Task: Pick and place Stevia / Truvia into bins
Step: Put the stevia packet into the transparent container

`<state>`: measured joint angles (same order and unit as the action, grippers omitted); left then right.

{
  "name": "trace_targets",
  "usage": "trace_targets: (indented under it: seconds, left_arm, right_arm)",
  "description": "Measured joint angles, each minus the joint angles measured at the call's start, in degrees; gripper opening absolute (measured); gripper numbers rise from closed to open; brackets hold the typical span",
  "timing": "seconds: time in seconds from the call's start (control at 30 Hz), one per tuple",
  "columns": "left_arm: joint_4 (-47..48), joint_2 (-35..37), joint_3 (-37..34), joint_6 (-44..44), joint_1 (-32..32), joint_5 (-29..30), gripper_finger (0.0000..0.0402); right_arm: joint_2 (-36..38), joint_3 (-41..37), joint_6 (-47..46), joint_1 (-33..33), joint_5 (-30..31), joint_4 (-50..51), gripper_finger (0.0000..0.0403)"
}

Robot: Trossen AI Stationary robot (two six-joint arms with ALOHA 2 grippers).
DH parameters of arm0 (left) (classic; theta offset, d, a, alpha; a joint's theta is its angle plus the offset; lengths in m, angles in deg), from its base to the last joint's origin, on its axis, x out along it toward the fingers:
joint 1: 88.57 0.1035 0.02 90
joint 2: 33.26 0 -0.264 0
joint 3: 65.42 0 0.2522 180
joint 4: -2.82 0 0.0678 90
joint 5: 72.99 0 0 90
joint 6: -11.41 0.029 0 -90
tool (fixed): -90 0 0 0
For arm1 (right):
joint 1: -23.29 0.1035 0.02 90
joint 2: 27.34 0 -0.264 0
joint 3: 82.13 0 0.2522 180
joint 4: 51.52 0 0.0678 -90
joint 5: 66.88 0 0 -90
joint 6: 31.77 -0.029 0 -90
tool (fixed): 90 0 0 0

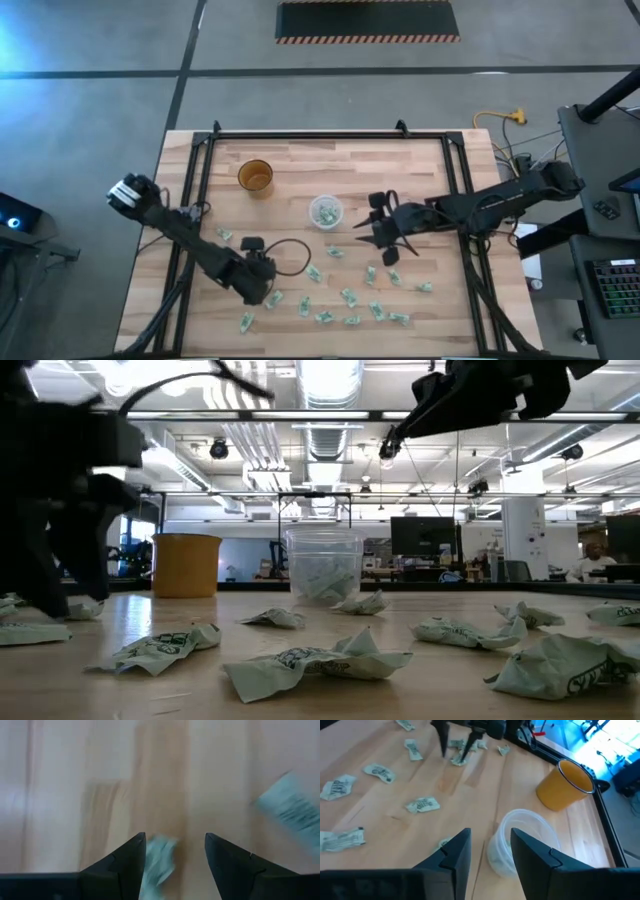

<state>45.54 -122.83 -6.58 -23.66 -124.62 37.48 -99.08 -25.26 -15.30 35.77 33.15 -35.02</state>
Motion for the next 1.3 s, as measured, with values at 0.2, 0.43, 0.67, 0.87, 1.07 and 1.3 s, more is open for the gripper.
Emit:
trace_targets:
  seconds: [0.2, 0.43, 0.67, 0.87, 1.07, 1.3]
  left_arm:
    - [3.4, -0.5, 0.5, -2.5, 0.1, 0.4, 0.0187]
    - [3.1, -0.3, 0.3, -2.1, 0.3, 0.9, 0.0187]
    - [2.3, -0.3, -0.4, -2.1, 1.9, -1.1, 0.018]
    - [1.4, -0.2, -0.4, -0.4, 2.6, -3.0, 0.0141]
    - [1.1, -0.3, -0.2, 1.4, 2.6, -4.0, 0.0087]
    - [1.3, -0.3, 2.0, 9.9, 2.8, -1.1, 0.0007]
  right_arm:
    - [-0.7, -0.2, -0.2, 0.3, 0.0, 0.1, 0.0127]
    - [-0.8, -0.2, -0.4, 0.3, 0.0, 0.1, 0.0121]
    - [-0.8, -0.3, -1.3, 0.3, 0.0, 0.1, 0.0123]
    - [-0.8, -0.3, -2.2, 0.3, 0.0, 0.6, 0.0118]
    - [-0.8, -0.3, -4.7, 0.3, 0.0, 3.2, 0.0116]
    - [-0.8, -0.3, -8.3, 0.3, 0.4, 4.6, 0.011]
